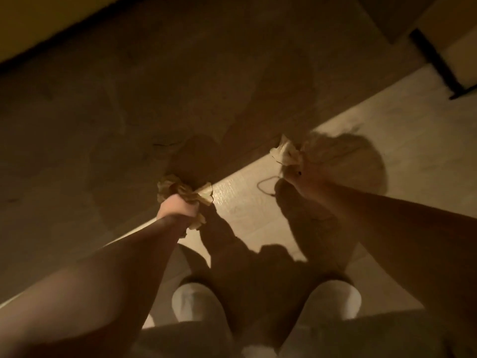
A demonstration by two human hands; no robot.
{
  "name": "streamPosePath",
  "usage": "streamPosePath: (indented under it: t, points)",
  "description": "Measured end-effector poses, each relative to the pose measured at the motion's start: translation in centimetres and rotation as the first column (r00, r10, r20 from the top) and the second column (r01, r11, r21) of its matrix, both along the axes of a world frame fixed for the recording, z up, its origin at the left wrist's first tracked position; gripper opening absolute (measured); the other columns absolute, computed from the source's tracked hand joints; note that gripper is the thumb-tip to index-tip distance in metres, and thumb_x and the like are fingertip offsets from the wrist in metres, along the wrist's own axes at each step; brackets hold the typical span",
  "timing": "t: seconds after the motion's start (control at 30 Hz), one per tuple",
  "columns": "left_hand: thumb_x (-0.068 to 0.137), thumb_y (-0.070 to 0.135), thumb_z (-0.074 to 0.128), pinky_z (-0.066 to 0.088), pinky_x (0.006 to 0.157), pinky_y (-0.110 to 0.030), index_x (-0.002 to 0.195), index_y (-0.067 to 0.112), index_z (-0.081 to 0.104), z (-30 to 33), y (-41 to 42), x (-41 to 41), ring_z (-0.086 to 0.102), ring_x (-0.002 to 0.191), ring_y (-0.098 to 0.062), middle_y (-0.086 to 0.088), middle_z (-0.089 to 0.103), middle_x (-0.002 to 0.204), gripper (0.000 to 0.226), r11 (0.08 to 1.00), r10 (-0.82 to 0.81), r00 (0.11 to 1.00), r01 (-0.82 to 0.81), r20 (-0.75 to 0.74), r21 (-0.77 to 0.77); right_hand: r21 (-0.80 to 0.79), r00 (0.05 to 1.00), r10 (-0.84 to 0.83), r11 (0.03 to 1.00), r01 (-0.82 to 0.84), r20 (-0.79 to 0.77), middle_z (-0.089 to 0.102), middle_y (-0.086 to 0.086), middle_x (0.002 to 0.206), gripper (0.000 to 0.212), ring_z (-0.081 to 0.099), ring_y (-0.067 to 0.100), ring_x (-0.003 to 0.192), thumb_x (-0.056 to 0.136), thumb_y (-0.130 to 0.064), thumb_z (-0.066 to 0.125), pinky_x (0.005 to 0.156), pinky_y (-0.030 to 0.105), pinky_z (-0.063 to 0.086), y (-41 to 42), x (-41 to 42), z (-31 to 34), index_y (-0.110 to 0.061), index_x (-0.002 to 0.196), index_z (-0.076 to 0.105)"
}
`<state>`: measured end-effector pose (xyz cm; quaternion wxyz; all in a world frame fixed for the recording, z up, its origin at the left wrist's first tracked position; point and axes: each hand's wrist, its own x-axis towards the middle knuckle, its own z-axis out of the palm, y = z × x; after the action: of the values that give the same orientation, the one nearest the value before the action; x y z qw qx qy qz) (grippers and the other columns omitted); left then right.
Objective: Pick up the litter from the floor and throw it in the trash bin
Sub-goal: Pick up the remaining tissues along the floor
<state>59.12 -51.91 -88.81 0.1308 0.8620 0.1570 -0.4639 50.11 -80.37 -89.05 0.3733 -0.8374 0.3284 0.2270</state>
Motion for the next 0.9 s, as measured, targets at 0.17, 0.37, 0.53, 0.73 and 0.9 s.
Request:
streamPosePath:
  t: [0.17, 0.37, 0.53, 0.73, 0.9]
  points:
    - [0.097, 0.047, 0.04, 0.045, 0.041, -0.021, 0.077, 0.011, 0.076, -5.9, 1.3, 0.7, 0.077, 0.078, -0.03, -0.004, 0.08, 0.079, 0.055, 1.0, -0.011, 0.999, 0.011, -0.035, 0.0, -0.125, 0.993, 0.109, 0.987, -0.103, 0.04, 0.057, 0.014, 0.128, 0.055, 0.059, 0.033, 0.114, 0.093, -0.032, 0.063, 0.078, 0.03, 0.043, -0.9, 2.7, -5.3, -0.022, 0.141, 0.041]
    - [0.096, 0.053, 0.042, 0.048, 0.035, -0.025, 0.089, 0.016, 0.07, -6.5, 2.0, -0.8, 0.066, 0.048, -0.028, -0.007, 0.075, 0.077, 0.047, 0.989, -0.144, 0.967, 0.131, 0.212, 0.072, -0.204, 0.991, 0.124, 0.97, -0.131, -0.047, 0.055, 0.019, 0.13, 0.044, 0.063, 0.028, 0.096, 0.099, -0.031, 0.051, 0.074, 0.029, 0.047, -0.6, 2.2, -7.8, -0.009, 0.137, 0.047]
    - [0.1, 0.044, 0.047, 0.043, 0.036, -0.02, 0.086, 0.012, 0.066, -4.3, 0.0, -2.5, 0.077, 0.062, -0.023, -0.001, 0.078, 0.069, 0.04, 0.993, -0.008, 0.994, 0.021, 0.112, -0.114, -0.159, 0.979, 0.143, 0.973, -0.166, -0.146, 0.065, 0.01, 0.094, 0.044, 0.064, 0.024, 0.087, 0.1, -0.044, 0.043, 0.077, 0.035, 0.052, 0.1, -0.4, -7.2, -0.006, 0.113, 0.061]
    - [0.09, 0.033, 0.06, 0.049, 0.048, -0.023, 0.088, 0.016, 0.074, 6.8, -2.6, -6.4, 0.071, 0.056, -0.017, -0.002, 0.078, 0.066, 0.022, 0.987, -0.064, 0.997, 0.068, 0.037, -0.147, -0.112, 0.972, -0.052, 0.993, 0.026, -0.23, 0.062, 0.022, 0.128, 0.045, 0.058, 0.036, 0.118, 0.102, -0.031, 0.04, 0.096, 0.036, 0.044, 0.6, -5.1, 4.3, 0.002, 0.123, 0.062]
    - [0.087, 0.022, 0.069, 0.041, 0.033, -0.023, 0.093, 0.017, 0.069, 23.1, -5.0, -9.9, 0.06, 0.035, -0.017, 0.0, 0.074, 0.059, 0.008, 0.982, 0.007, 0.998, -0.018, -0.057, -0.187, -0.05, 0.943, -0.142, 0.99, 0.134, -0.301, 0.056, 0.022, 0.136, 0.041, 0.054, 0.037, 0.125, 0.099, -0.023, 0.04, 0.101, 0.037, 0.043, 1.1, -9.8, 20.8, -0.001, 0.129, 0.058]
